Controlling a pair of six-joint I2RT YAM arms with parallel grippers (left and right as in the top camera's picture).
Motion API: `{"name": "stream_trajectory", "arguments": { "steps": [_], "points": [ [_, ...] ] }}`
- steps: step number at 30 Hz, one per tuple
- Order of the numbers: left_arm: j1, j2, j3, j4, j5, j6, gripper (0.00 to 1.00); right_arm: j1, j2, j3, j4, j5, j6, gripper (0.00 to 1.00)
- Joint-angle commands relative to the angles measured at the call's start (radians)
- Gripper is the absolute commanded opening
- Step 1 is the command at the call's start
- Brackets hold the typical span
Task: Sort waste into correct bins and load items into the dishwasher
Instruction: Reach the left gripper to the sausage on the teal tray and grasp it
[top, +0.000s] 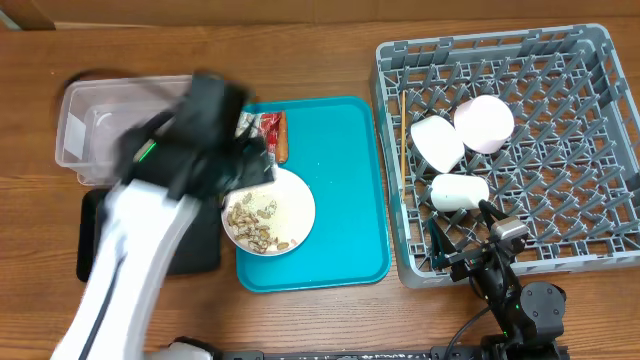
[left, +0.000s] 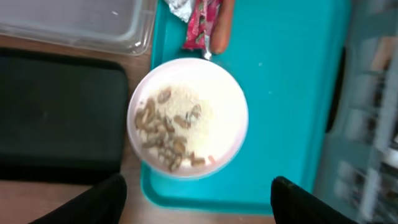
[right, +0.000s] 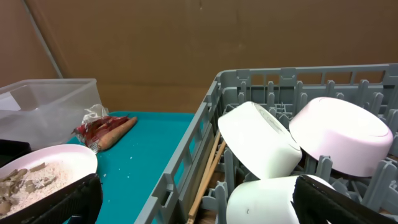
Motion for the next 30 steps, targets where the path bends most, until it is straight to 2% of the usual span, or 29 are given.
{"name": "stream_trajectory", "arguments": {
  "steps": [1, 5, 11, 15, 22, 25, 30],
  "points": [
    [-0.009, 0.120, -0.004, 0.046, -0.010, 0.046, 0.72, -0.008, -0.013, -0.005, 0.006, -0.005, -0.003, 1.00],
    [-0.038, 0.275, -0.004, 0.186, -0.013, 0.073, 0.63, -0.008, -0.013, -0.005, 0.006, -0.005, -0.003, 1.00],
    [-0.055, 0.455, -0.004, 0.371, -0.093, 0.072, 0.67, -0.008, -0.013, -0.005, 0.006, -0.005, -0.003, 1.00],
    [-0.053, 0.548, -0.004, 0.433, -0.105, 0.072, 0.68, -0.008, -0.013, -0.005, 0.006, -0.005, -0.003, 1.00],
    [-0.053, 0.623, -0.004, 0.510, -0.155, 0.073, 0.77, -0.008, -0.013, -0.005, 0.006, -0.005, -0.003, 1.00],
    [-0.053, 0.638, -0.004, 0.521, -0.160, 0.073, 0.72, -0.008, -0.013, -0.005, 0.006, -0.005, -0.003, 1.00],
    [-0.053, 0.660, -0.004, 0.529, -0.171, 0.090, 0.58, -0.008, -0.013, -0.005, 0.006, -0.005, -0.003, 1.00]
  ]
}}
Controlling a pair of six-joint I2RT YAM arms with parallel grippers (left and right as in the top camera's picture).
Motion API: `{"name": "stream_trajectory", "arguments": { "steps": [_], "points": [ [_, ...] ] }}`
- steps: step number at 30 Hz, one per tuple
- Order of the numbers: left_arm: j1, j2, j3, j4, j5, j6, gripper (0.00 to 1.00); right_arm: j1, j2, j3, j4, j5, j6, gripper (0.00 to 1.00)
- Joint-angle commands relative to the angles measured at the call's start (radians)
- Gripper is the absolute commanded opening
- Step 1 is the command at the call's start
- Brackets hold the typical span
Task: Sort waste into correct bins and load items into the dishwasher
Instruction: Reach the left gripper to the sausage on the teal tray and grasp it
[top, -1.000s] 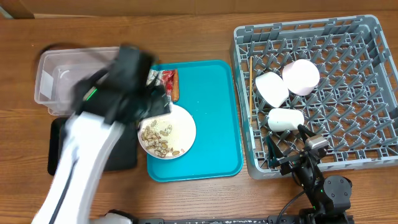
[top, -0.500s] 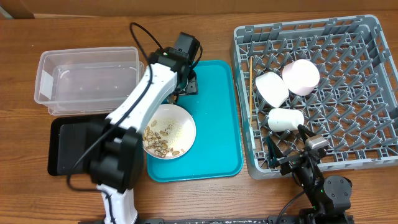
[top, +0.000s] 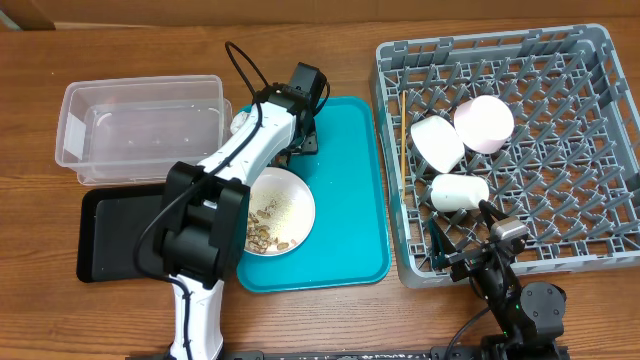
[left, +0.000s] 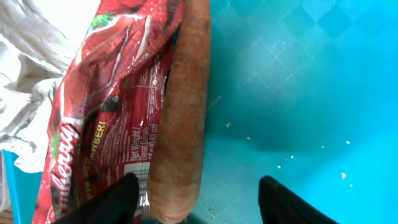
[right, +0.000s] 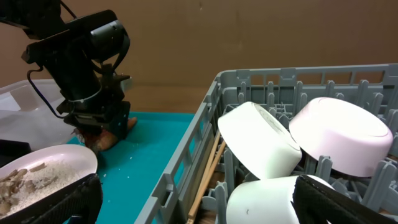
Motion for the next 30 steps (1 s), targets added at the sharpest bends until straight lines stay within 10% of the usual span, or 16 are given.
{"name": "stream_trajectory", "arguments": {
  "steps": [1, 11, 19, 30],
  "points": [
    [0.000, 0.037, 0.005, 0.010, -0.031, 0.028, 0.55, -0.008, -0.012, -0.005, 0.007, -0.005, -0.003, 1.00],
    [0.006, 0.080, 0.005, 0.045, -0.062, 0.051, 0.59, -0.008, -0.012, -0.005, 0.006, -0.005, -0.003, 1.00],
    [0.007, 0.088, 0.024, 0.023, -0.001, 0.057, 0.10, -0.008, -0.012, -0.005, 0.006, -0.005, -0.003, 1.00],
    [0.006, 0.014, 0.386, -0.362, -0.008, -0.003, 0.04, -0.008, -0.012, -0.005, 0.006, -0.005, -0.003, 1.00]
  ]
}}
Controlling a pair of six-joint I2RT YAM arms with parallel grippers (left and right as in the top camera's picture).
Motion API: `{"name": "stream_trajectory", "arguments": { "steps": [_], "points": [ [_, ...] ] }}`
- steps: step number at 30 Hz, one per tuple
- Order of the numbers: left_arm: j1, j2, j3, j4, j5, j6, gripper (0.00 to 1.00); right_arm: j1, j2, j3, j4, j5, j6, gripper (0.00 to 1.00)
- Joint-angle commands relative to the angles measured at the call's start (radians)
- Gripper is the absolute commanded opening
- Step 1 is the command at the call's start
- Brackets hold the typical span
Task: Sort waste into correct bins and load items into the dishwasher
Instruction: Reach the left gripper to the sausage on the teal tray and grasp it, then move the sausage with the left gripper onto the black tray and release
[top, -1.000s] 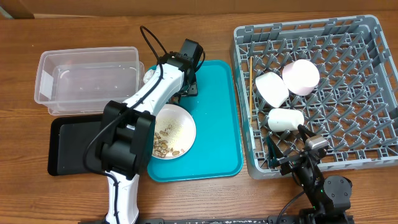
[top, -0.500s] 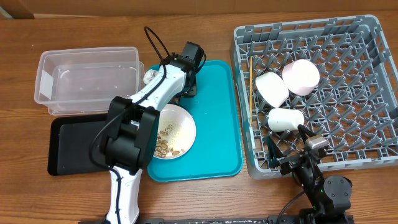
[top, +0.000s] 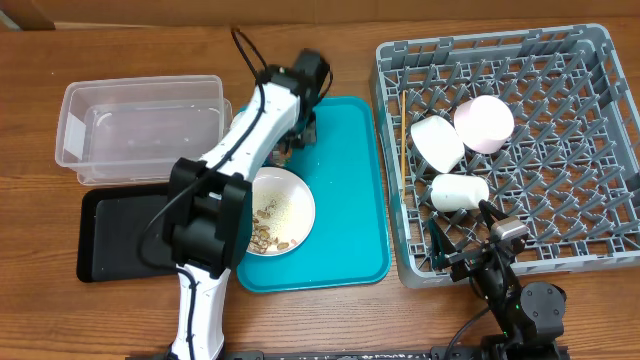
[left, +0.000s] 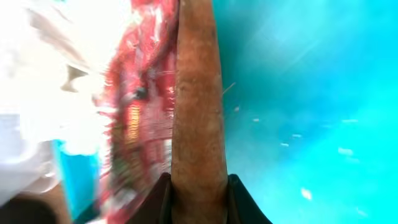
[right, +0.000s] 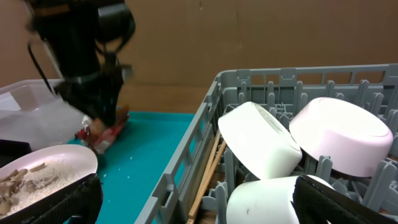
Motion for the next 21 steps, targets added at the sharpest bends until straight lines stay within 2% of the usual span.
{"name": "stream_trajectory", "arguments": {
  "steps": [1, 4, 10, 12, 16, 21],
  "points": [
    [0.005, -0.075, 0.144, -0.095, -0.005, -0.053, 0.04, -0.008, -0.012, -0.005, 0.006, -0.005, -0.003, 1.00],
    [0.006, -0.139, 0.221, -0.229, -0.055, -0.137, 0.04, -0.008, -0.012, -0.005, 0.006, -0.005, -0.003, 1.00],
    [0.036, -0.302, 0.225, -0.499, -0.097, -0.333, 0.04, -0.008, -0.012, -0.005, 0.006, -0.005, -0.003, 1.00],
    [0.047, -0.361, 0.201, -0.524, -0.122, -0.335, 0.04, -0.008, -0.012, -0.005, 0.006, -0.005, -0.003, 1.00],
    [0.104, -0.517, 0.061, -0.523, -0.130, -0.388, 0.04, -0.008, -0.012, -0.005, 0.006, -0.005, -0.003, 1.00],
    [0.266, -0.695, -0.239, -0.497, -0.155, -0.489, 0.04, -0.008, -0.012, -0.005, 0.006, -0.005, -0.003, 1.00]
  ]
}}
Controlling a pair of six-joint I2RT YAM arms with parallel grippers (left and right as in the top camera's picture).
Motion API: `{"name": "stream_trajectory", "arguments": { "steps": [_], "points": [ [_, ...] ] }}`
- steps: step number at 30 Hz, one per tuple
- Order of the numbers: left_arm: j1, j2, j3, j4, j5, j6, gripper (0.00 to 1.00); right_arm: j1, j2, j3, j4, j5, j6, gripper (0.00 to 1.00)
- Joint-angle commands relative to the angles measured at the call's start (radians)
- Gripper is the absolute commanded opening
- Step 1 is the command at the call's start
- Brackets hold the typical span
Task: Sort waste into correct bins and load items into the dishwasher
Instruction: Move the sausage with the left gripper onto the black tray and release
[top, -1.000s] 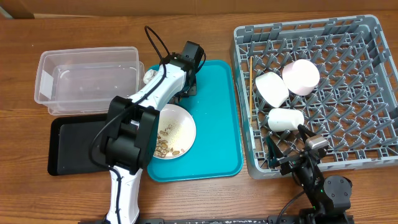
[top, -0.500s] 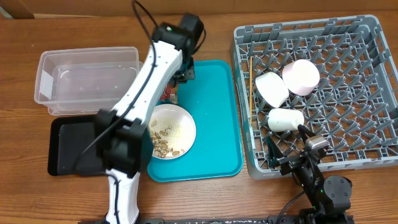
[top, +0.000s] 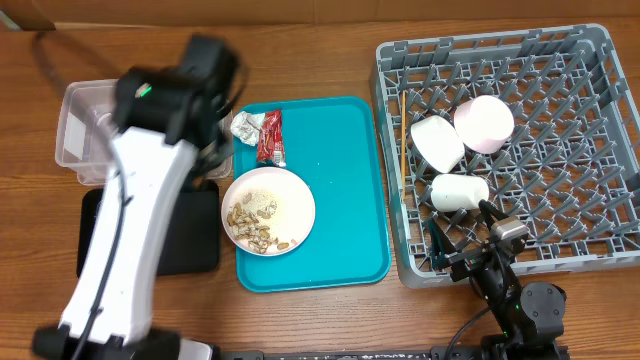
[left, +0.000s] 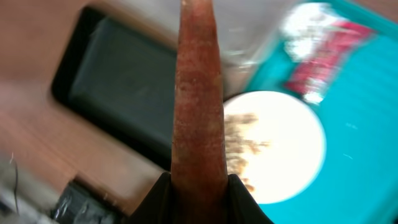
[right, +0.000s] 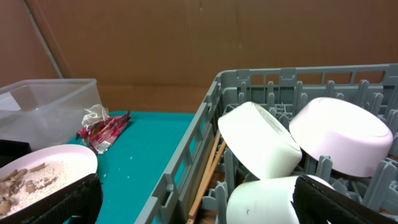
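My left gripper (left: 199, 194) is shut on the thick end of an orange-brown carrot (left: 198, 93), held in the air. In the left wrist view it hangs over the black tray (left: 118, 93) beside the white plate of food scraps (left: 280, 143). In the overhead view the left arm (top: 190, 80) stands over the clear bin (top: 85, 120) and hides the carrot. A red wrapper (top: 271, 137) and crumpled foil (top: 245, 125) lie on the teal tray (top: 345, 200). My right gripper (right: 199, 208) rests open at the front of the grey dish rack (top: 560, 150).
The rack holds a white bowl (top: 437, 142), a pink bowl (top: 484, 123), a white cup (top: 460, 191) and chopsticks (top: 403, 135) along its left wall. The black tray (top: 100, 240) lies in front of the clear bin, left of the plate (top: 268, 210).
My left gripper, shut on the carrot at the teal tray's back left corner, has risen and moved left with it. Wrapper and foil stay on the tray. The right arm is unchanged.
The left gripper was open above the plate. It then sat low on the tray with its fingers round the carrot beside the red wrapper. Then it was shut on the carrot there, and now holds it near the black tray and clear bin.
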Motion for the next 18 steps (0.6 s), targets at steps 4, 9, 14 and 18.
{"name": "stream_trajectory", "arguments": {
  "steps": [4, 9, 14, 18],
  "points": [
    [0.261, -0.177, -0.401, 0.146, 0.031, -0.101, 0.04, -0.008, -0.012, -0.005, 0.006, -0.005, -0.003, 1.00],
    [0.436, -0.216, -0.673, 0.377, 0.144, -0.100, 0.04, -0.008, -0.012, -0.005, 0.006, -0.005, -0.003, 1.00],
    [0.506, -0.210, -0.845, 0.596, 0.246, -0.077, 0.04, -0.008, -0.012, -0.005, 0.006, -0.005, -0.003, 1.00],
    [0.509, -0.211, -0.853, 0.617, 0.287, -0.060, 0.52, -0.008, -0.012, -0.005, 0.006, -0.005, -0.003, 1.00]
  ]
}}
